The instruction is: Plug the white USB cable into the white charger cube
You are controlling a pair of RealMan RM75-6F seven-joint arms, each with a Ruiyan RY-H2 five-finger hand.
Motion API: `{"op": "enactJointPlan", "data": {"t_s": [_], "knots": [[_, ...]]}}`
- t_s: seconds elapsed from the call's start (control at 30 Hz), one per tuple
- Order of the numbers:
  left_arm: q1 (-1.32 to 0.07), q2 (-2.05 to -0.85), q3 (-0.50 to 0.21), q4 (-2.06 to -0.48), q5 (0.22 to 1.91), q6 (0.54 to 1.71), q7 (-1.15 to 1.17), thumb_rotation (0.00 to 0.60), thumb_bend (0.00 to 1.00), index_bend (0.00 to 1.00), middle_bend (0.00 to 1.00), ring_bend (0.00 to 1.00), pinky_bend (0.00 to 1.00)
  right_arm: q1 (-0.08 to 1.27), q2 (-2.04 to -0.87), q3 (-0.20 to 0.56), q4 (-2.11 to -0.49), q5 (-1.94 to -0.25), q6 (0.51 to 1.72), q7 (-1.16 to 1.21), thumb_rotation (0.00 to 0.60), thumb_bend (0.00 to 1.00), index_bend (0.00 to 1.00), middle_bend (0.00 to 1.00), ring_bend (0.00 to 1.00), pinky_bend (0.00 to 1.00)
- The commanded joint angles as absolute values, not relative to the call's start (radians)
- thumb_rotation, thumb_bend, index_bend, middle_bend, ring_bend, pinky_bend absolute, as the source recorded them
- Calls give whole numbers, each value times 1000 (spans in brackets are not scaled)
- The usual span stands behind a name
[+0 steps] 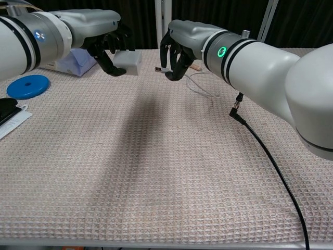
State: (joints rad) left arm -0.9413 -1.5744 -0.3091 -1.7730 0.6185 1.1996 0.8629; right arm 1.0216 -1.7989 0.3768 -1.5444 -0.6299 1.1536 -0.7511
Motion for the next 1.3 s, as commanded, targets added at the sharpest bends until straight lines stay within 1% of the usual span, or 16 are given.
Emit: {"op": "enactJointPlan", "data": {"t_s": [0.03, 0.27, 0.5, 1.3], "knots": [[-955, -1578, -306, -1776, 604, 1211, 878, 600, 412, 490, 491, 300, 179, 1027, -1809, 379, -1535, -630, 1162, -751, 600, 327, 610, 533, 209, 0], [-979, -1589, -303, -1778, 575, 1232, 900, 600, 410, 490, 490, 300, 188, 1039, -1833, 387, -1514, -634, 1181, -750, 600, 327, 611, 536, 213, 0], [-996, -1584, -318, -1788, 531, 1236, 892, 600, 409, 491, 490, 300, 196, 1048, -1852, 392, -1497, -642, 1190, -749, 600, 327, 611, 538, 214, 0], [-1017, -1578, -315, -1798, 503, 1249, 842, 600, 409, 491, 489, 300, 199, 1045, -1876, 405, -1467, -680, 1183, -706, 600, 327, 612, 538, 228, 0]]}}
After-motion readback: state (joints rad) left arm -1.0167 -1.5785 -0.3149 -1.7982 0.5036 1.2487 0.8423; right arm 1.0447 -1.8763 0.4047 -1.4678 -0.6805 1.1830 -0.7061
